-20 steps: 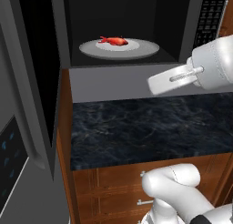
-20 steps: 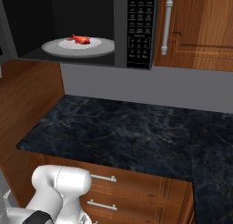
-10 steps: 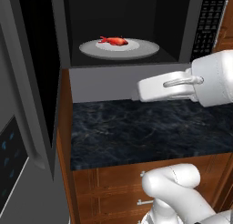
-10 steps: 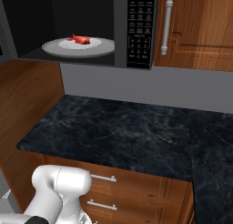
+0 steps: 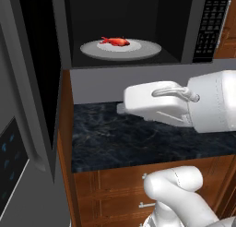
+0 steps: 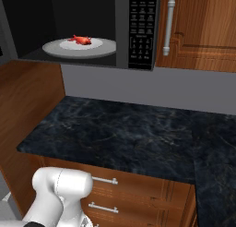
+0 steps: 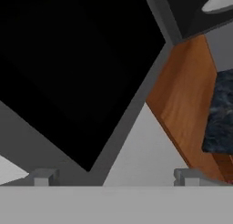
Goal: Transport the fish from the fridge to the microwave and turn on the microwave.
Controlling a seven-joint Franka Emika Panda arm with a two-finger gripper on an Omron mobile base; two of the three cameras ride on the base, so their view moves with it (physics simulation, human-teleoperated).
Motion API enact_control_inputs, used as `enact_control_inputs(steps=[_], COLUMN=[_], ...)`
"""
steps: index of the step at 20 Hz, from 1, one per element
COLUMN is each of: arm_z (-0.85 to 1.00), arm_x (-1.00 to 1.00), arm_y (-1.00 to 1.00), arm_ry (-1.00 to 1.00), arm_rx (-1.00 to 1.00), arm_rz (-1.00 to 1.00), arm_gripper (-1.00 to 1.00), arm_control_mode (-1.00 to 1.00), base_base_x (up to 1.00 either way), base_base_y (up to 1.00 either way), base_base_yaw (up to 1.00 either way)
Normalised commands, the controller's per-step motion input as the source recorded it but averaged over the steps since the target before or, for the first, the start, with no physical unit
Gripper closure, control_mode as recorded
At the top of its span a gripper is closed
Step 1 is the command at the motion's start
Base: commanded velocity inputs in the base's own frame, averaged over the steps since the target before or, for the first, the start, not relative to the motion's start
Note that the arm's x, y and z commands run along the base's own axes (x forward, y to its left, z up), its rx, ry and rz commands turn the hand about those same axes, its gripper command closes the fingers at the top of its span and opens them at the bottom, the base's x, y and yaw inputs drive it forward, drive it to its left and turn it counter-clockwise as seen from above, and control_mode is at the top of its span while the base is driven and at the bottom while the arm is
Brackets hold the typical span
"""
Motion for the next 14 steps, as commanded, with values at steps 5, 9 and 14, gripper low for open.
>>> enact_control_inputs(steps=[5, 9, 14], arm_z=[0.06, 0.03, 0.00], arm_x=[-0.16, -0.11, -0.22], arm_y=[0.27, 0.31, 0.39], arm_ry=[0.32, 0.28, 0.08], arm_rx=[0.13, 0.08, 0.01], arm_rz=[-0.01, 0.00, 0.00], arm_gripper=[-1.00, -1.00, -1.00], arm_control_mode=[-1.00, -1.00, -1.00], base_base_x=[0.00, 0.00, 0.00], base_base_y=[0.00, 0.00, 0.00], base_base_yaw=[0.00, 0.00, 0.00])
